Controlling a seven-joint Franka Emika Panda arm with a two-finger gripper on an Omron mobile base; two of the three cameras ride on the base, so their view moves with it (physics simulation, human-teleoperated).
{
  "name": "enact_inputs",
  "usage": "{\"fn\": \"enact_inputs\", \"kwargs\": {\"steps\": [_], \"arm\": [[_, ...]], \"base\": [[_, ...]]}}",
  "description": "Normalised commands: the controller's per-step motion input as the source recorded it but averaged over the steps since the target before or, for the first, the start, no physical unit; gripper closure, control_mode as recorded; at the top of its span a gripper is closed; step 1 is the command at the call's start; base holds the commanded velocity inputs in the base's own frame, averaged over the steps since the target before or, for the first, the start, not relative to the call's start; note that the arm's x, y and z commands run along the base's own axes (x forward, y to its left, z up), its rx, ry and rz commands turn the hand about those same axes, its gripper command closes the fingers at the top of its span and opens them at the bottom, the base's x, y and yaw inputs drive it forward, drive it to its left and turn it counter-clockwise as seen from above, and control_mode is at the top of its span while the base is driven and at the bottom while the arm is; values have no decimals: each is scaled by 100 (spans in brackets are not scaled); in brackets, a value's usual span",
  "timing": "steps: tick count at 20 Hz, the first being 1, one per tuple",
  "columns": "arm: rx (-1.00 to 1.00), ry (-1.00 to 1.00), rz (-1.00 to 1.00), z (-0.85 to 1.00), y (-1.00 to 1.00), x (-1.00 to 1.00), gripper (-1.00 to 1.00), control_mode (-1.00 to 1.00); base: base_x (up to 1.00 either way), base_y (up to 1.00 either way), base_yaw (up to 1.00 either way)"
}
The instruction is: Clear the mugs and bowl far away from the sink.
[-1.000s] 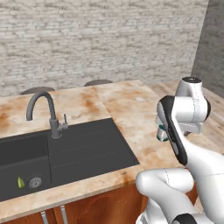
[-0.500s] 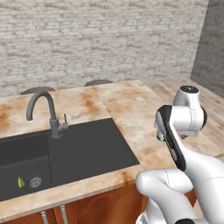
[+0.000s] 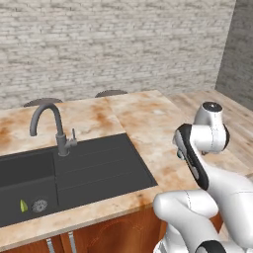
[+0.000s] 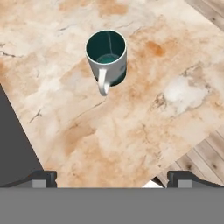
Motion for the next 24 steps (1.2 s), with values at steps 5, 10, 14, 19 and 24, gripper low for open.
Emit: {"fn": "enact_inputs", "kwargs": {"steps": [5,10,14,19,24], "arm": [[0,0,1,-25,-9,35,-100,-100],[0,5,0,-22,-7,39,-100,-100],[0,6,0,-21,-6,40,-100,-100],[0,2,0,-20,-14,33,-100,-100],[0,0,1,-19,-18,20,-100,-100]], "base": [[0,0,0],[0,0,0],[0,0,0],[0,0,0],[0,0,0]]}}
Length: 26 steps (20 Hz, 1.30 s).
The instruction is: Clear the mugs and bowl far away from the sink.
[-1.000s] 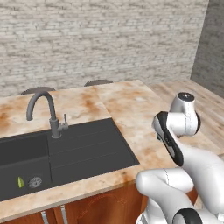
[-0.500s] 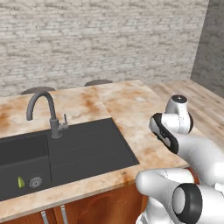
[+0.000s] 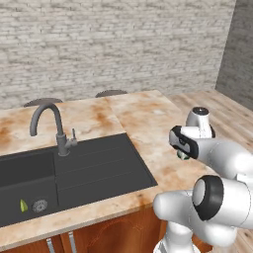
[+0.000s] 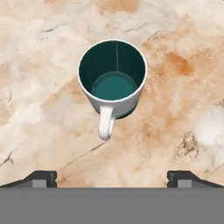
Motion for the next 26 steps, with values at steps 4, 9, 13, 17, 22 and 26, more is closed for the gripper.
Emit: {"fn": "enact_inputs", "kwargs": {"steps": [4,9,13,17,22,26], "arm": [[0,1,2,-22,-5,20,-100,-100],[0,1,2,-26,0,27,-100,-100],[0,0,2,-25,-1,28,-100,-100],[0,0,2,-26,-6,19,-100,-100],[0,0,1,-21,-6,8,-100,-100],[0,0,0,-27,0,0,100,-100]], "base": [[0,0,0],[0,0,0],[0,0,0],[0,0,0],[0,0,0],[0,0,0]]}}
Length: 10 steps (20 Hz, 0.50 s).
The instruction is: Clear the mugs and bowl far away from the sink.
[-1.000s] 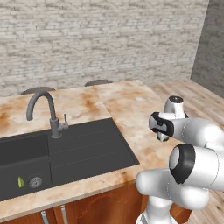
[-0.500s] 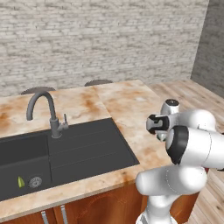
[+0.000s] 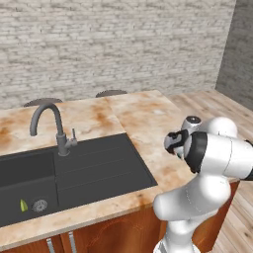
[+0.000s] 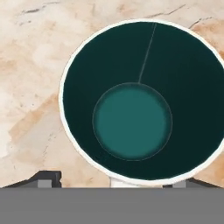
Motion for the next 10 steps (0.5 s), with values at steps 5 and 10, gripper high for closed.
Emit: {"fn": "enact_inputs", "kwargs": {"steps": [5,10], "arm": [[0,0,0,-18,-4,0,100,-100],[0,0,0,-8,-14,-9,100,-100]], "base": [[0,0,0],[0,0,0]]}}
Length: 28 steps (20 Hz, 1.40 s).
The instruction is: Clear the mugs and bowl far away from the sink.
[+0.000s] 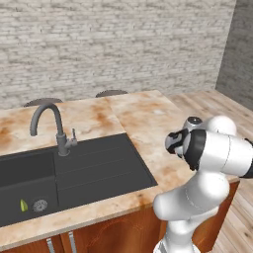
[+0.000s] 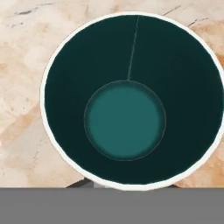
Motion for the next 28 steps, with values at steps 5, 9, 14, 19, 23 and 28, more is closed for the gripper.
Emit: {"fn": "enact_inputs", "kwargs": {"steps": [5,9,14,19,23,28], "arm": [[0,-7,5,22,3,-10,100,-100],[0,-5,31,90,1,-34,100,-100],[-3,0,41,100,0,-40,100,-100],[-17,3,30,100,1,-54,100,-100],[-20,9,15,99,2,-56,100,-100],[-9,7,7,72,3,-63,100,-100]], "base": [[0,0,0],[0,0,0],[0,0,0],[0,0,0],[0,0,0],[0,0,0]]}}
